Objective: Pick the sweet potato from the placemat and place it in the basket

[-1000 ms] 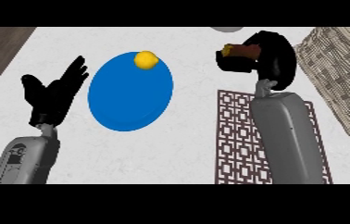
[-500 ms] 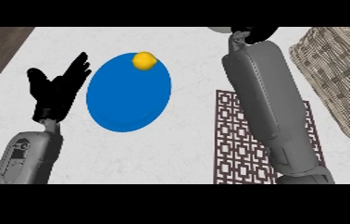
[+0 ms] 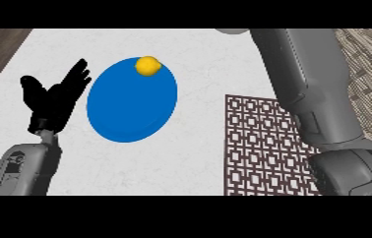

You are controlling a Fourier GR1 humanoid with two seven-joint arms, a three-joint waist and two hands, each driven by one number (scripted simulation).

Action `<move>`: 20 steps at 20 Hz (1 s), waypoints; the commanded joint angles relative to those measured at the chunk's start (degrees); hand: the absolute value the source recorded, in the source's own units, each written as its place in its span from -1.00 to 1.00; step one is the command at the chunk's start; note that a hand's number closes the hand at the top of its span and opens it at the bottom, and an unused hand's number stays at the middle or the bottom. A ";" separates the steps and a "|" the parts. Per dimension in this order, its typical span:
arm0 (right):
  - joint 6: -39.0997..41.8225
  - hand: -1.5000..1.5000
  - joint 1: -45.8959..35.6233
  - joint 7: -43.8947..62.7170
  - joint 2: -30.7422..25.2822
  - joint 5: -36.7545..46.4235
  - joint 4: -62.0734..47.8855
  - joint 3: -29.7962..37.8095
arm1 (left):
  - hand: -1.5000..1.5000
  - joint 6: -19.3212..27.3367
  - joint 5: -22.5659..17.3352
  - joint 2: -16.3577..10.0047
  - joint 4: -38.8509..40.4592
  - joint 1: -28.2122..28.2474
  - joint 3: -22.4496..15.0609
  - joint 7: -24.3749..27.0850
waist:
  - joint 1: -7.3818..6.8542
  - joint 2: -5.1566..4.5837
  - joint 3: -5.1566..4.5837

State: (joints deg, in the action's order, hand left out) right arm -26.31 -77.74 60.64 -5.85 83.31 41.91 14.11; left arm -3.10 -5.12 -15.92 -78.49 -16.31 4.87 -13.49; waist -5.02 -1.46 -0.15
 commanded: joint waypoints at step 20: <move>-9.40 1.00 -2.08 4.15 -16.85 9.20 -20.24 10.63 | 0.00 0.44 1.30 1.19 -1.90 5.82 -0.12 2.67 | 2.33 0.69 0.17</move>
State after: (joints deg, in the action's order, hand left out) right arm -31.67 -82.10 60.88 -21.40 93.08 23.01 23.25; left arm -2.59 -4.28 -15.81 -78.11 -14.20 5.89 -11.54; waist -2.71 -1.08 -0.04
